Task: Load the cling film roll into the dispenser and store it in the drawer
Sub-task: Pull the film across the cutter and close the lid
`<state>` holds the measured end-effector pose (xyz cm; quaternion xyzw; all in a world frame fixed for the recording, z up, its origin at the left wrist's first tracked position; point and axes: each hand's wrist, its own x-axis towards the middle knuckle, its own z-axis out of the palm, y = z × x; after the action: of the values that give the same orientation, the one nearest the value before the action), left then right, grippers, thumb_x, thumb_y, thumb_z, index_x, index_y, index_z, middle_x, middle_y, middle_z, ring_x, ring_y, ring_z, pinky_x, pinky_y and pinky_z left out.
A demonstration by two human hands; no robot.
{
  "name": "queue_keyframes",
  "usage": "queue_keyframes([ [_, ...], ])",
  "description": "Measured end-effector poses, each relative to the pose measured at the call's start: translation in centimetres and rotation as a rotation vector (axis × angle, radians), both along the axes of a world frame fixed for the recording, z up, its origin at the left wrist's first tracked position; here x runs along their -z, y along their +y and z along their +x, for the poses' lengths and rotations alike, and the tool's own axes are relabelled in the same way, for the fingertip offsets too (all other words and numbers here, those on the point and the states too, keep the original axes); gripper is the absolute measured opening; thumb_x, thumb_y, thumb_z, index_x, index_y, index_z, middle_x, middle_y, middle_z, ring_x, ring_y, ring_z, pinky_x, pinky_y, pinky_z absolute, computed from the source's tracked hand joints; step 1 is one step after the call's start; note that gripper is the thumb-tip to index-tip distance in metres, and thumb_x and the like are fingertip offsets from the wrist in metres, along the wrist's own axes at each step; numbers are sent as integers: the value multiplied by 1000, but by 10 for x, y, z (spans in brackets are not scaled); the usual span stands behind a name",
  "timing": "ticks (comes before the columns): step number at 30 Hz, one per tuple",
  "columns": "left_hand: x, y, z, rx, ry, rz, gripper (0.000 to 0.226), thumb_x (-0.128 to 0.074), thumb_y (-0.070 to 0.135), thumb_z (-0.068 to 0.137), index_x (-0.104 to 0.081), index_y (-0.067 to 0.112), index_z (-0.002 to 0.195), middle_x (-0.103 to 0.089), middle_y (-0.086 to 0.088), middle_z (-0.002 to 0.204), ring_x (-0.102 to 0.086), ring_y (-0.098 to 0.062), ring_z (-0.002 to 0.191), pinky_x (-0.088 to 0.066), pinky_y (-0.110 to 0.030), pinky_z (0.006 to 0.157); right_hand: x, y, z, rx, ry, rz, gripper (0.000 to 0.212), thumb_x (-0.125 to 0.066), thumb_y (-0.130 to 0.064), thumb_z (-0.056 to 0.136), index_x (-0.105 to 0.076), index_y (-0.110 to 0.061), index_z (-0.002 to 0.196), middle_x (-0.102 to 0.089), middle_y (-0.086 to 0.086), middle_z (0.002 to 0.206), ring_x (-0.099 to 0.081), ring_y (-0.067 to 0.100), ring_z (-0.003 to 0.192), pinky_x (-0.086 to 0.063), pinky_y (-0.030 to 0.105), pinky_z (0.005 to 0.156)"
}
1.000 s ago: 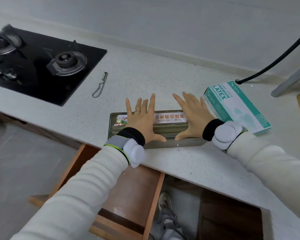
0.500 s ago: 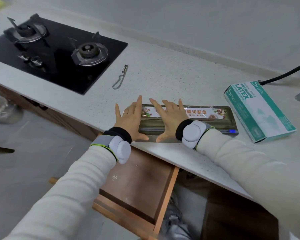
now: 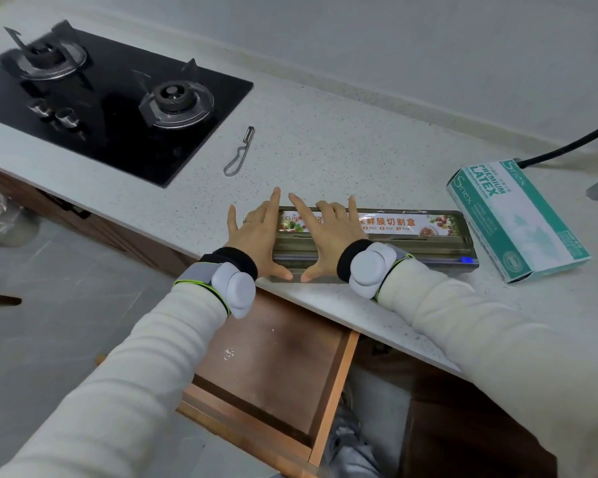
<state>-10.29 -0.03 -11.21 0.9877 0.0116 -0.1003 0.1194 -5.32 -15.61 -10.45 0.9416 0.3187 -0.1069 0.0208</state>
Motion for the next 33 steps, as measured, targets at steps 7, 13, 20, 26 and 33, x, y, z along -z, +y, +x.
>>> queue_keyframes([
  [7,2,-2,2,7,-14,37,142,-80,53,54,20,12,146,-24,-7,152,-26,-23,140,5,-58,113,-1,3,1,-19,-22,-17,131,-73,-65,54,16,-36,146,-35,18,143,-33,39,133,0,60,114],
  [13,2,0,3,27,-29,74,146,-79,61,50,19,10,147,-34,-8,148,-30,-22,139,5,-58,114,-1,2,3,-35,-35,-26,131,-72,-69,53,14,-36,146,-37,18,143,-36,39,132,1,59,115],
  [20,1,1,3,23,-58,82,144,-78,62,51,15,10,147,-35,-8,147,-33,-22,138,8,-56,114,-1,0,2,-47,-57,-12,130,-72,-68,55,13,-33,147,-40,17,141,-38,38,131,0,55,116],
  [26,3,1,3,26,-68,85,142,-78,61,50,10,8,148,-37,-10,146,-32,-22,138,10,-54,114,0,0,3,-60,-76,-16,127,-71,-67,56,8,-30,149,-42,16,139,-41,36,128,0,53,117],
  [33,5,2,3,40,-73,117,139,-76,63,51,5,5,148,-32,-11,149,-29,-22,140,13,-53,113,2,0,4,-67,-95,-20,125,-71,-66,56,1,-26,150,-45,15,136,-46,35,123,-3,51,117],
])
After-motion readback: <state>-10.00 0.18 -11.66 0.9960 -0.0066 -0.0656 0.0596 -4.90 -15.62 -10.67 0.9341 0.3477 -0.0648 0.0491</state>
